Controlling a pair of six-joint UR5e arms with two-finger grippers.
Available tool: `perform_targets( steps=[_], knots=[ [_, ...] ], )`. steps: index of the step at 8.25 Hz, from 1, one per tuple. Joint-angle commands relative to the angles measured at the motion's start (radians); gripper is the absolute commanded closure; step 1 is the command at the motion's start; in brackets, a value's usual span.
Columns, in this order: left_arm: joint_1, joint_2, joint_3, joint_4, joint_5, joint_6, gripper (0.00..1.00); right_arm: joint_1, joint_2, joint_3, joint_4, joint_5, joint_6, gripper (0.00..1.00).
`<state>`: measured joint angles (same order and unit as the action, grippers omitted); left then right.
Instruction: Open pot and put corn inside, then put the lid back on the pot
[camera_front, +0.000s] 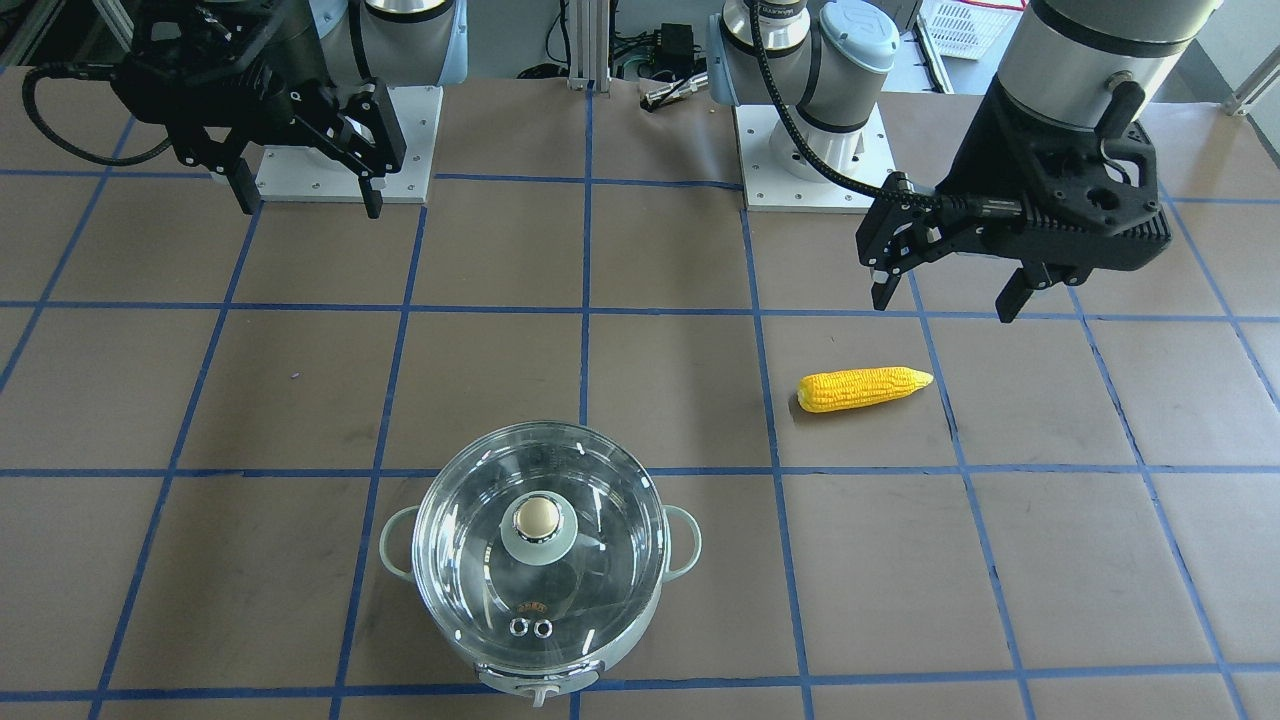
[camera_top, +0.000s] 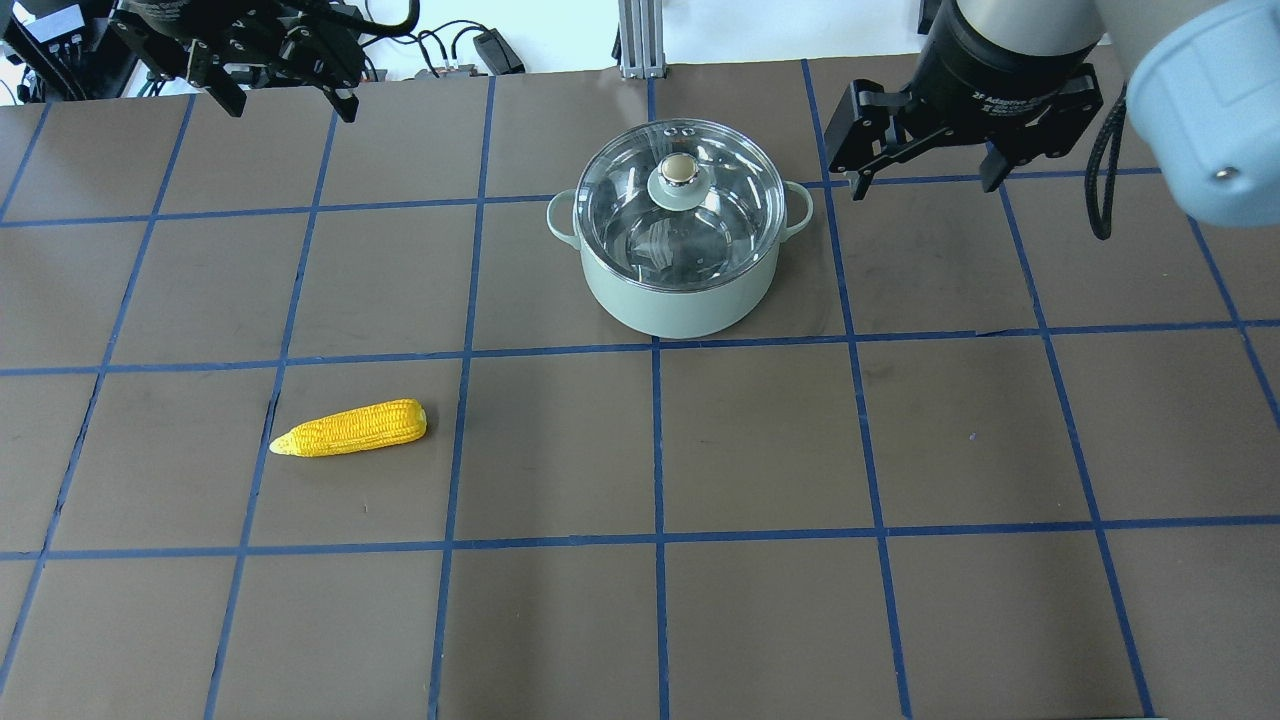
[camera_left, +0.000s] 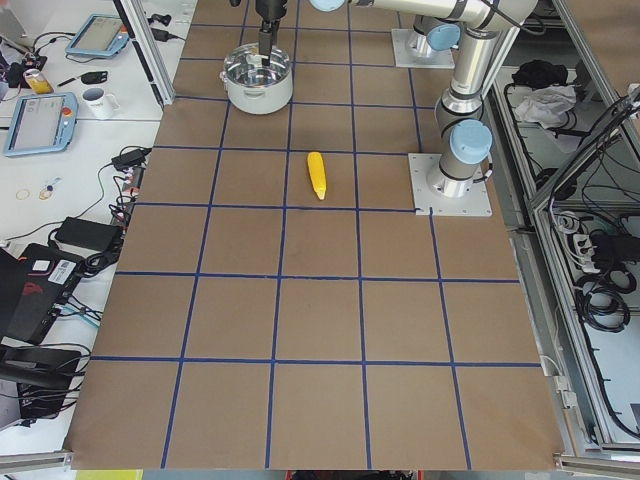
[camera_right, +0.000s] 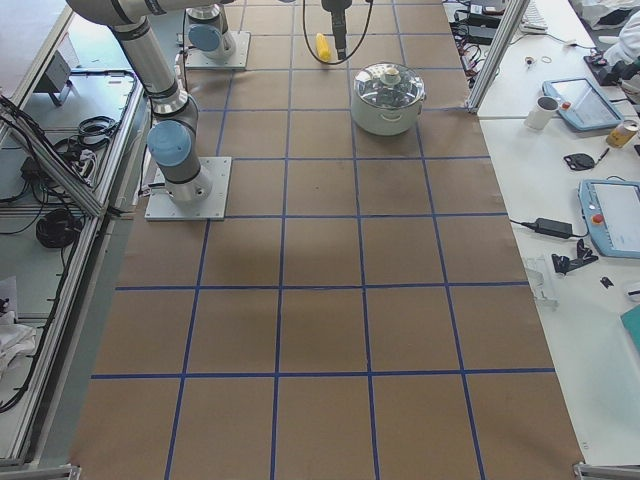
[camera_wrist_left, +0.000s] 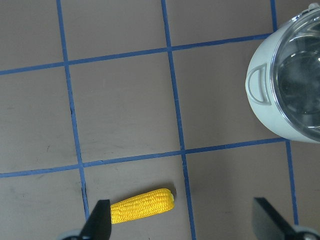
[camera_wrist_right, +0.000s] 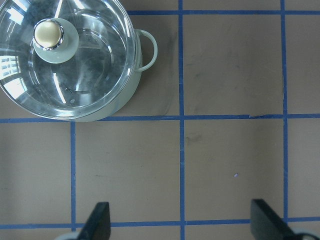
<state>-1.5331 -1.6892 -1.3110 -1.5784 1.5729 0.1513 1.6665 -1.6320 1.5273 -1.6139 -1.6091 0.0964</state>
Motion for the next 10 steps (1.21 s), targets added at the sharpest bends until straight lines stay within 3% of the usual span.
perform_targets(
  steps=[1, 7, 10],
  knots=[
    [0.001, -0.003, -0.001, 0.0, 0.001, -0.001, 0.0, 0.002, 0.001, 0.002, 0.002, 0.001, -0.001, 0.0],
    [0.031, -0.006, -0.007, -0.003, 0.004, -0.029, 0.0, -0.001, 0.0, 0.002, 0.002, -0.002, -0.003, 0.0],
    [0.057, 0.009, -0.098, -0.003, -0.007, -0.143, 0.0, -0.001, 0.0, 0.002, 0.003, -0.002, -0.003, 0.0]
  ],
)
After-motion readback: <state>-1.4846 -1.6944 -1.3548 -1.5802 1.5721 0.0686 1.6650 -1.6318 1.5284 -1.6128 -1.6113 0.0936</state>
